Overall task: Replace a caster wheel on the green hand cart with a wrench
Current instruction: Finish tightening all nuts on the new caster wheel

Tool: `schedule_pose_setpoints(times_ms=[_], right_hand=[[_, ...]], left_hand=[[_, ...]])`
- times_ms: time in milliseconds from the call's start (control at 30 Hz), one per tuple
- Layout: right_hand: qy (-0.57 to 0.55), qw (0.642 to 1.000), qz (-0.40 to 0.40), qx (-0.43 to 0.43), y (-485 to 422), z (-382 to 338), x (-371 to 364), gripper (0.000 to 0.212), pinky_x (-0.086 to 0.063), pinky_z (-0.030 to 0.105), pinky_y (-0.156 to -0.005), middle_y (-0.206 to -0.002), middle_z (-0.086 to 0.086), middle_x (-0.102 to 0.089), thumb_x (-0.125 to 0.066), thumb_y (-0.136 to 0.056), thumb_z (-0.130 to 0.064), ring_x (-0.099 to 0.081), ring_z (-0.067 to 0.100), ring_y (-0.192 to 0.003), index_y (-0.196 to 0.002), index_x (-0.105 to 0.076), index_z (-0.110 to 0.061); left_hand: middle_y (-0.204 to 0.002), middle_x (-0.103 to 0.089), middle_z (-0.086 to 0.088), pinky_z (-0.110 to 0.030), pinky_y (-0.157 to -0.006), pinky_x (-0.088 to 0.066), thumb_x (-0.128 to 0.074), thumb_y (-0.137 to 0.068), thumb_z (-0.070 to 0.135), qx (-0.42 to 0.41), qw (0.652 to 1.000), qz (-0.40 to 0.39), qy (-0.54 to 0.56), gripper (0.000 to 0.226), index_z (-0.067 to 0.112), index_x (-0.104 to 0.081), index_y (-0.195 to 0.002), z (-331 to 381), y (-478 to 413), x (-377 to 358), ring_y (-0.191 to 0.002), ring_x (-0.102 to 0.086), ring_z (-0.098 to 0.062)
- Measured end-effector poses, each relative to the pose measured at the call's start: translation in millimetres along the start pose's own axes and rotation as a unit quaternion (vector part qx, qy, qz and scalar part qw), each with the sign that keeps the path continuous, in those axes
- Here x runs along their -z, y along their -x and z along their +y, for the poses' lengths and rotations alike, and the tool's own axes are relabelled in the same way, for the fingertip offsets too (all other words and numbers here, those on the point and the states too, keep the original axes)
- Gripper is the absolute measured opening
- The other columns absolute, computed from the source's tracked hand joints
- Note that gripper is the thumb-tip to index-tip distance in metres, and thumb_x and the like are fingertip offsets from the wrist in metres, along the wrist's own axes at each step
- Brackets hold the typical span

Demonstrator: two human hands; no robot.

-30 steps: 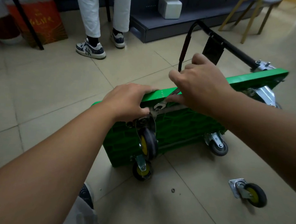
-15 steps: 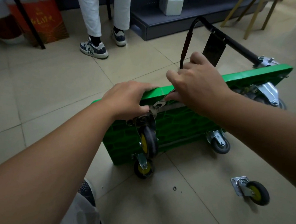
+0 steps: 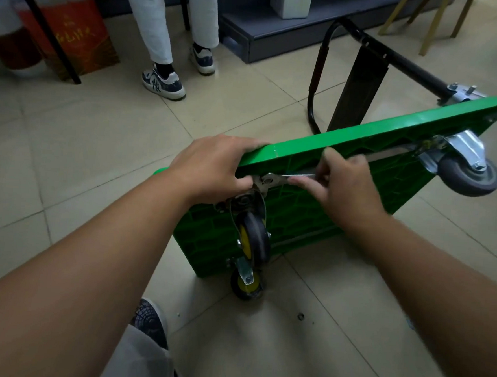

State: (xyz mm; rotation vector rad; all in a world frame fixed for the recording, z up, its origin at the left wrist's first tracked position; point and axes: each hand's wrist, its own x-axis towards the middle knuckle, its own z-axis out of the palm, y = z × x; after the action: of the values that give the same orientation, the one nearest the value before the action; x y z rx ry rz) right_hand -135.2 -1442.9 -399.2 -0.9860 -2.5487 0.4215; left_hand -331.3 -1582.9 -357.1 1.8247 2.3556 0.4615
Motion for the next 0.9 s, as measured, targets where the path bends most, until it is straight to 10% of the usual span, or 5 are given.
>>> schedule_pose_setpoints(times_ms=[233,433,700,900], right_hand=[[-0.389,0.894,0.072,-0.211,43.2,-18.7,-89.5,0.051,-0.034,0.022,-0.044,-0.056,-0.002,-0.048,-0.066,-0.072,-0.062,-0.039,0.004,-0.046,-0.073,-0.048,-0.014],[-0.457,0.858,0.013,-0.233,41.5,-14.5,-95.8,0.049,-0.029,0.021,-0.040,-0.051,-0.004,-0.038,-0.068,-0.073,-0.058,-0.032,0.005,-0.040,-0.073,-0.049,-0.013],[0.037,0.996,-0.001,-0.082,59.4,39.8,-36.3,0.055,-0.049,0.037,-0.071,-0.059,-0.006,-0.045,-0.062,-0.073,-0.070,-0.053,0.025,-0.072,-0.075,-0.050,-0.016],[0.344,0.904,0.054,0.249,-23.2,-24.3,54.1,0.057,-0.038,0.041,-0.091,-0.076,0.011,-0.069,-0.052,-0.088,-0.068,-0.064,0.027,-0.069,-0.091,-0.055,-0.011]], left_hand=[[-0.124,-0.069,0.007,-0.038,-0.079,-0.050,-0.067,-0.088,0.036,-0.005,1.000,-0.001,-0.004,0.067,0.048,-0.041,-0.148,-1.6,-0.8,-2.1,-0.099,-0.062,-0.021],[-0.125,-0.069,0.006,-0.036,-0.077,-0.049,-0.068,-0.086,0.035,-0.009,1.000,-0.003,-0.001,0.068,0.049,-0.042,-0.148,-3.9,-2.1,-3.1,-0.101,-0.063,-0.022],[-0.119,-0.069,0.008,-0.031,-0.072,-0.038,-0.067,-0.087,0.035,0.007,1.000,-0.008,0.013,0.067,0.052,-0.043,-0.147,-3.4,-2.7,-0.8,-0.084,-0.050,-0.015],[-0.124,-0.069,0.010,-0.031,-0.074,-0.040,-0.068,-0.086,0.036,0.010,1.000,-0.011,0.017,0.068,0.053,-0.043,-0.146,-1.2,-0.6,0.7,-0.094,-0.059,-0.018]])
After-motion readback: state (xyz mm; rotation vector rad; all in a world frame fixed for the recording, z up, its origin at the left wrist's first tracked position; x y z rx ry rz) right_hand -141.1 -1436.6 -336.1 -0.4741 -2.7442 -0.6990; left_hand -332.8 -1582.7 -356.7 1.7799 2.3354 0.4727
